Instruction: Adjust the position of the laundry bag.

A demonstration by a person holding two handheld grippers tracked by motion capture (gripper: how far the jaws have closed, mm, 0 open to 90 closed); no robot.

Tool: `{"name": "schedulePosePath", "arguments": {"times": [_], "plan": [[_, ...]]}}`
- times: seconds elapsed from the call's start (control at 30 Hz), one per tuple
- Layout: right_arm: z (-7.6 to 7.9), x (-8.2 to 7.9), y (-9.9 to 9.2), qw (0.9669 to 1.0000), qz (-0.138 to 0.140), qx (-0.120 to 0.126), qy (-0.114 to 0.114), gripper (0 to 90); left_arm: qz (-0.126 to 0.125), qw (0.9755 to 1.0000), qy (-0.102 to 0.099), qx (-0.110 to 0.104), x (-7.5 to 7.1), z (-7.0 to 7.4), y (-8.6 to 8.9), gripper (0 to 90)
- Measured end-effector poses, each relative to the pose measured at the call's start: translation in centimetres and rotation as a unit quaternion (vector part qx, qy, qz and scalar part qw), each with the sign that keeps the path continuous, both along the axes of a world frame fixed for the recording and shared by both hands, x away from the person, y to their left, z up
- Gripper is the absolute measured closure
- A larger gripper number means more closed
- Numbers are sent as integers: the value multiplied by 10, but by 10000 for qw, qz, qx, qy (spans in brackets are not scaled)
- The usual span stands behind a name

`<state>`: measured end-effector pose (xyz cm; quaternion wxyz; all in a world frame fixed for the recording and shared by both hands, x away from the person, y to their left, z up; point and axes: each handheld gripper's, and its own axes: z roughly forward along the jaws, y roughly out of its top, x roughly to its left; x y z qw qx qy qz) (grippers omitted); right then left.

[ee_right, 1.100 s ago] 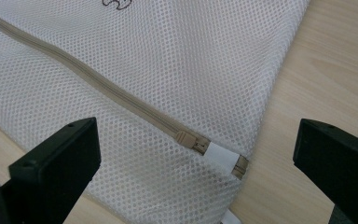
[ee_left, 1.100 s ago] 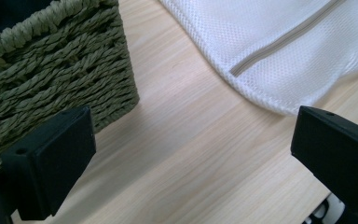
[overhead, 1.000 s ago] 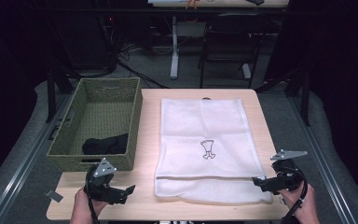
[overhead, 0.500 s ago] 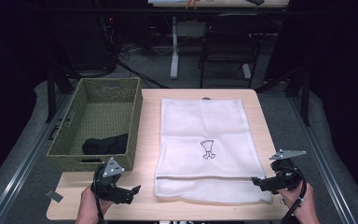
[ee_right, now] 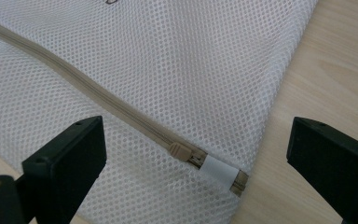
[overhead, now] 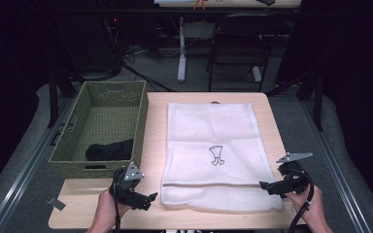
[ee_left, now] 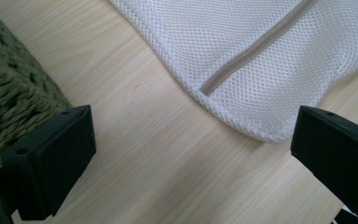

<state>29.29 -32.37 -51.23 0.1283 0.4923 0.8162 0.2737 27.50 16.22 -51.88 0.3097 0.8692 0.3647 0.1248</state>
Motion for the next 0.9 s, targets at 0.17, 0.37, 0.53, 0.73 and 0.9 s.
{"name": "schedulePosePath", "arguments": {"times": [0.17, 0.37, 0.53, 0.73, 0.9], "plan": [[-3, 6, -1, 10000, -51, -34, 78, 43, -139, 9999, 20, 64, 5, -4, -12, 2], [-7, 14, -1, 9998, -107, 44, 169, 53, -385, 9990, 104, 176, 12, -12, -32, 3], [-9, 23, 2, 9997, -147, 15, 199, 71, -492, 9984, 122, 266, 16, -17, -42, 18], [-13, 37, 0, 9992, -277, 11, 278, 141, -527, 9980, 159, 301, 21, -21, -49, 50], [-19, 49, -1, 9986, -364, -115, 371, 192, -601, 9972, 213, 390, 23, -26, -56, 113]]}}
